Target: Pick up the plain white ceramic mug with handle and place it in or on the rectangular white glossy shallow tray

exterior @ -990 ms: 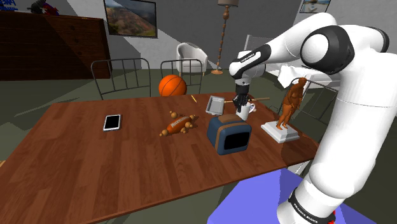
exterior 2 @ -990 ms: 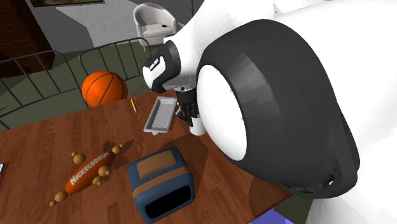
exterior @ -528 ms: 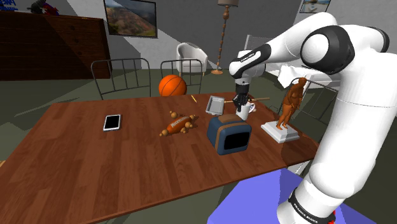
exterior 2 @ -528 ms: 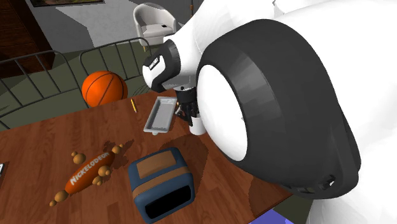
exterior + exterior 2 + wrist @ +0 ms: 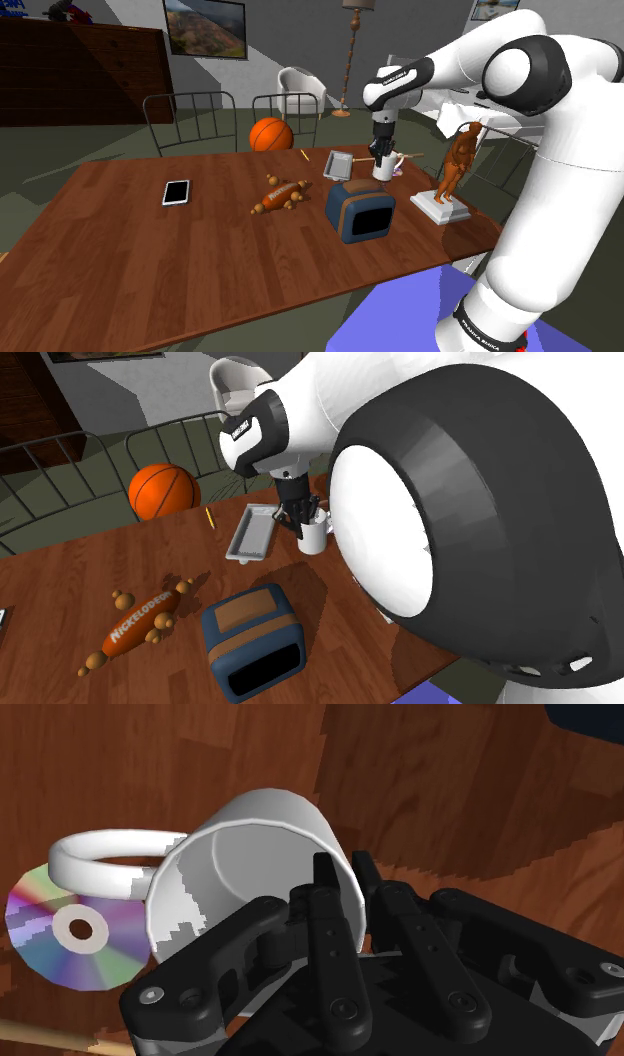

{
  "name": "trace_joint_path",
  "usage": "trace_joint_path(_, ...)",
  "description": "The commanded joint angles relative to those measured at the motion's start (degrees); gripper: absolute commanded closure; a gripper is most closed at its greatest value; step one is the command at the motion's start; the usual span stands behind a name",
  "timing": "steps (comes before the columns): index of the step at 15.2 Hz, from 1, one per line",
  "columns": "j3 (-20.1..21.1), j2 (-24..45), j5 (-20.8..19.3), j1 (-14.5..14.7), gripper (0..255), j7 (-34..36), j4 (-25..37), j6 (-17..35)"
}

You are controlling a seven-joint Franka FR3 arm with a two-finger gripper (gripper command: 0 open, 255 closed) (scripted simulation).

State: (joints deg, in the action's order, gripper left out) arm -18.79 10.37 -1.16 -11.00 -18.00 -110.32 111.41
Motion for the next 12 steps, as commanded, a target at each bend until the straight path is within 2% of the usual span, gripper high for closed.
trace_joint_path(1,-0.01,-0.57,-0.18,0.08,255,0.1,0.83,-1.4)
trace_joint_path(11,-0.1,-2.68,-0.8,0.25,255,0.19,5.44,-8.02)
trace_joint_path(12,0.19,-0.73,-0.13,0.4,255,0.44,8.2,-8.94)
